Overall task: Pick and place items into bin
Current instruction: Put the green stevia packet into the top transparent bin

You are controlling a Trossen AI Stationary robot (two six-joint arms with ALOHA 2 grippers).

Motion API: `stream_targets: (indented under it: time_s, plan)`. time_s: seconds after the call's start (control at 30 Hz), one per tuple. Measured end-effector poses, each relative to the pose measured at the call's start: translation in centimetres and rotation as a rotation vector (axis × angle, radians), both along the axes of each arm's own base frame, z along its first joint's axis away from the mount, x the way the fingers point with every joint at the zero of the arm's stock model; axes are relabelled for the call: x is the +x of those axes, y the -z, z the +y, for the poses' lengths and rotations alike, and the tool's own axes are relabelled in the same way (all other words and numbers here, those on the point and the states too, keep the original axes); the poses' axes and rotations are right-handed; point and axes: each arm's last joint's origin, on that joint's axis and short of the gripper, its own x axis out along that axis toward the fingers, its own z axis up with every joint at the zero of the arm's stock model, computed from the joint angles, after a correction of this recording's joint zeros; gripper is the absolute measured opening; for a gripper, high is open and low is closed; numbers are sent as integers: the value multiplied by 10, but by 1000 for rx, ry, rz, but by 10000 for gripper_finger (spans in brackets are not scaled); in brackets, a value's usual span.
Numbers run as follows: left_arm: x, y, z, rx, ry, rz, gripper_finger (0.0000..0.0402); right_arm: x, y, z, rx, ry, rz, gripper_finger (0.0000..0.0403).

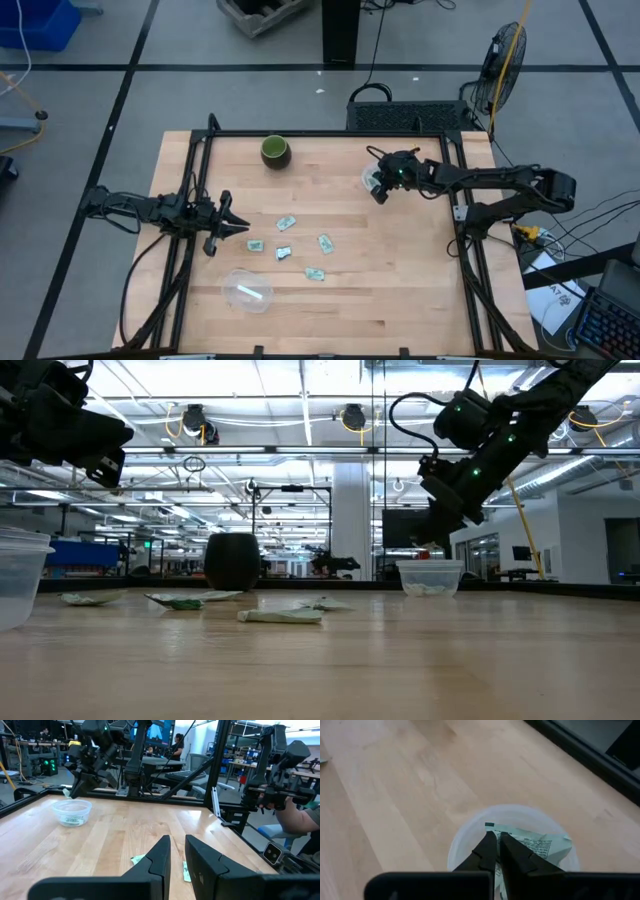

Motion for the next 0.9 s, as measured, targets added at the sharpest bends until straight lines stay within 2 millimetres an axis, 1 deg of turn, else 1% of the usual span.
stream_targets:
  time_s: [0.17, 0.27, 0.57, 0.67, 0.77, 0.9]
  plan:
    - [0, 0, 0, 0, 0, 0, 60, 0, 2, 0, 23, -17, 6, 7]
    - [0, 0, 0, 0, 0, 0, 60, 0, 3, 0, 27, -15, 15, 20]
    - [0, 0, 0, 0, 0, 0, 60, 2, 3, -1, 17, -17, 7, 99]
    - [0, 0, 0, 0, 0, 0, 60, 2, 3, -1, 4, -28, 7, 119]
    - [0, 0, 0, 0, 0, 0, 60, 6, 0, 1, -42, -84, -16, 130]
    - [0, 0, 0, 0, 0, 0, 60, 15, -5, 13, -67, -253, -76, 129]
